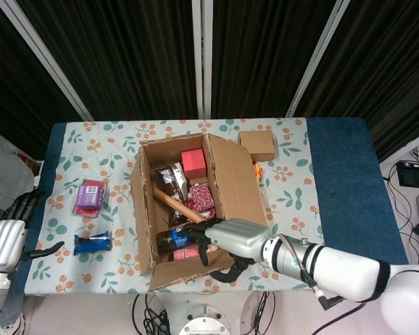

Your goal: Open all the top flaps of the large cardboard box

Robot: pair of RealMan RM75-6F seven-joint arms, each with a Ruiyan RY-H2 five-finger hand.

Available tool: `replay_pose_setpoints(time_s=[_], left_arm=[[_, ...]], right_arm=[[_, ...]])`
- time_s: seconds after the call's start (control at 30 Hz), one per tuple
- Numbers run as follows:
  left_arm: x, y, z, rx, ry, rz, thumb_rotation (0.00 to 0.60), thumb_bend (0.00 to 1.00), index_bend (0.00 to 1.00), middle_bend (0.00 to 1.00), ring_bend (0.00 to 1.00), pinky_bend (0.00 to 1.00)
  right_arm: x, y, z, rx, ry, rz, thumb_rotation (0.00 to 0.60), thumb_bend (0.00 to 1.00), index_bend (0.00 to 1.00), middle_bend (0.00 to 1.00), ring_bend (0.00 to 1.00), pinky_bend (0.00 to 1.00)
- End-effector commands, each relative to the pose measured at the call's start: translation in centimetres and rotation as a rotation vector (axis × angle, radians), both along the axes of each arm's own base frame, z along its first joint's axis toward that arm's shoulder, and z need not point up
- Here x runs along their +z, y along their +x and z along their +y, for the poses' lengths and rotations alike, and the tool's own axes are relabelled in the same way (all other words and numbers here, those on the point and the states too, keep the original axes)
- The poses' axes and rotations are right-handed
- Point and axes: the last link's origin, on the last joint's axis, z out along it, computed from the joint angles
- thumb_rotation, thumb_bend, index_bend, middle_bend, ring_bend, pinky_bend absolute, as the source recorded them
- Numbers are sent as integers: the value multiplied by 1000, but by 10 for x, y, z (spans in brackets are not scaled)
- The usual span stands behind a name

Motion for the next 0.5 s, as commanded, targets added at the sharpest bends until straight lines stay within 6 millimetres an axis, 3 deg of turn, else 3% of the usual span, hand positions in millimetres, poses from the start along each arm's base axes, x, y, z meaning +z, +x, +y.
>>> replay_pose_setpoints(time_s=[0.03,0.2,0.33,0.4,0.5], left_arm=[[0,0,1,-1,-3,0,485,97,81,67,78,203],[-4,1,2,-6,-12,0,487,97,81,67,78,203],[-7,2,2,-10,-18,1,488,97,81,67,79,203],[-7,2,2,-15,-15,7,489,97,81,67,78,203],[-7,1,2,-22,-7,13,486,97,81,67,78,202]], right_arm=[[13,-10,7,8,16,2,600,330,0,399,28,0],[25,-24,13,26,40,-10,600,329,0,399,28,0],[40,-44,10,75,-99,13,600,331,0,385,28,0],[45,-61,10,104,-218,65,600,330,0,317,19,0],[59,-107,11,131,-486,202,600,326,0,148,0,0]])
